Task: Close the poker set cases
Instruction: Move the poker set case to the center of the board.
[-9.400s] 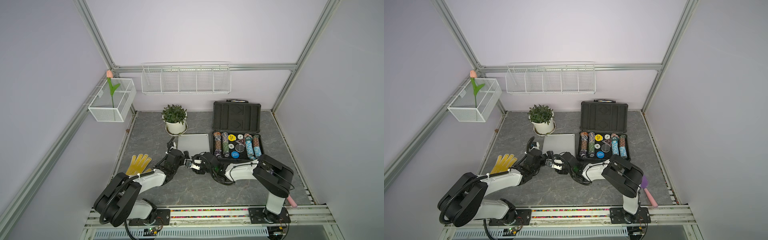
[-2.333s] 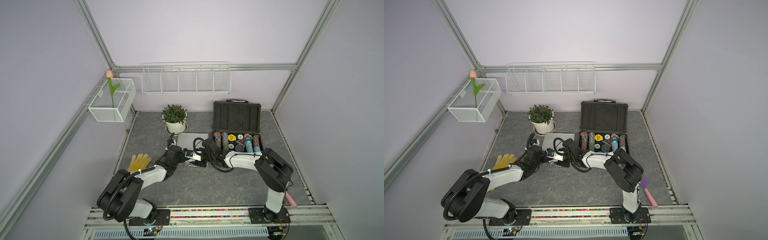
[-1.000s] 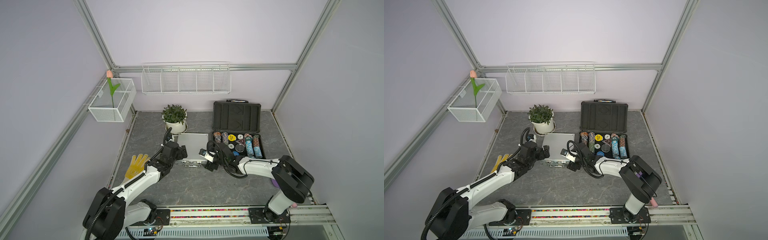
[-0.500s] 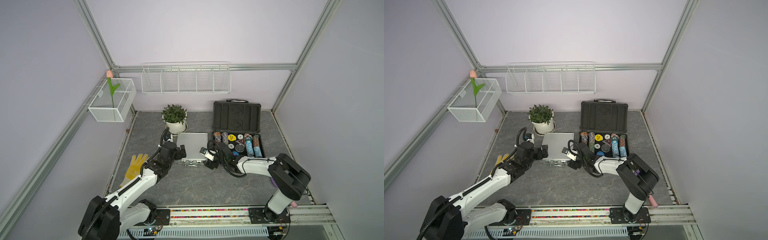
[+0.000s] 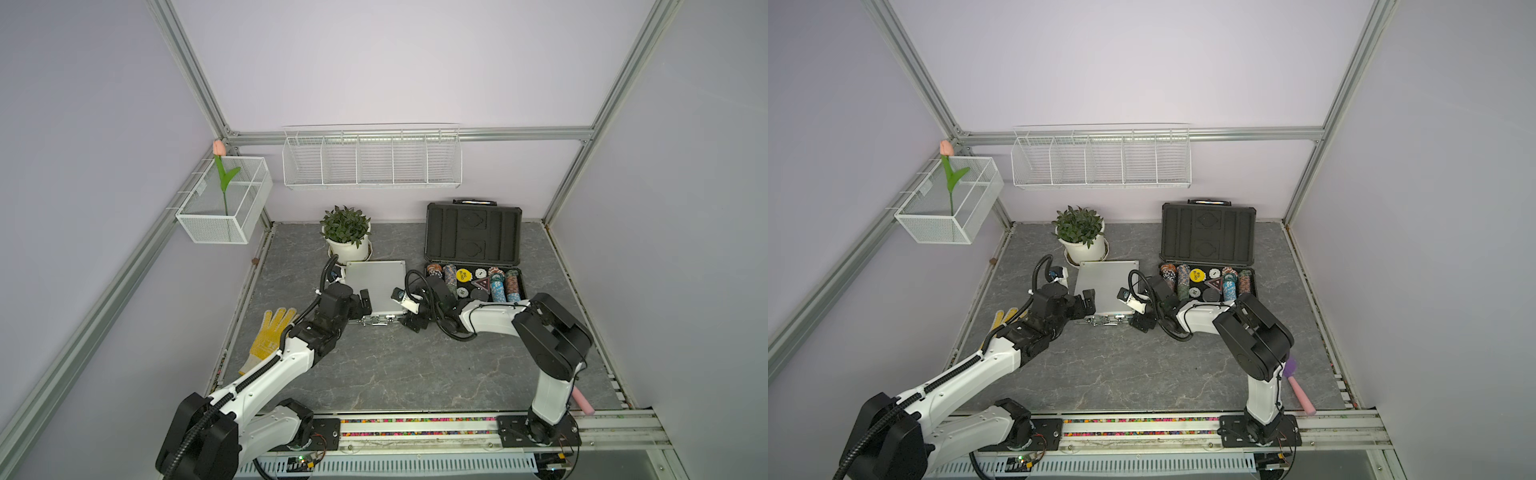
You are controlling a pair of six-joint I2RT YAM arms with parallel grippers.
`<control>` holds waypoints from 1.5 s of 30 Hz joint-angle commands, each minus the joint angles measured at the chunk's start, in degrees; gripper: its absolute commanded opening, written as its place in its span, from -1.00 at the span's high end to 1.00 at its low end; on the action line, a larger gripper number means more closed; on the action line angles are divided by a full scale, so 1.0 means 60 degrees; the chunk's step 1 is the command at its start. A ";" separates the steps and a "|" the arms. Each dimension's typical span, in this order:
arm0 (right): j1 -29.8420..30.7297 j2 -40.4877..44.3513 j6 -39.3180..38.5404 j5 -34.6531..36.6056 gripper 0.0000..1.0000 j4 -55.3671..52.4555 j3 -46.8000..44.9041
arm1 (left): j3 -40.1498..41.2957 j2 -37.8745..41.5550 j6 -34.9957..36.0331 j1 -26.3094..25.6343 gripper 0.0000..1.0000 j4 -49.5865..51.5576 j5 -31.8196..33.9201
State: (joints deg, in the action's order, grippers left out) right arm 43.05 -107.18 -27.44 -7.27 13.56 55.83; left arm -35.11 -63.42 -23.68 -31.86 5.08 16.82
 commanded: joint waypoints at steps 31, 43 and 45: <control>0.0838 -0.0085 0.1963 0.0371 -0.77 0.1694 0.1125 | -0.0520 -0.0323 0.0706 0.0066 -0.99 0.0092 -0.0194; -0.0664 0.3319 0.3820 0.3463 -0.77 -0.0682 0.0309 | -0.2395 -0.2661 0.1177 -0.0492 -1.00 -0.0092 -0.1574; -0.1203 0.3512 0.4263 0.3456 -0.77 -0.1356 0.0592 | -0.2966 -0.3292 0.1204 -0.0682 -0.99 0.0142 -0.1606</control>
State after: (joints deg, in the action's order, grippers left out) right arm 38.81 -87.18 -6.83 9.61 13.23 58.00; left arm -48.99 -79.77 -17.54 -34.72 4.73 8.82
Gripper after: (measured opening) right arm 0.884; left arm 0.995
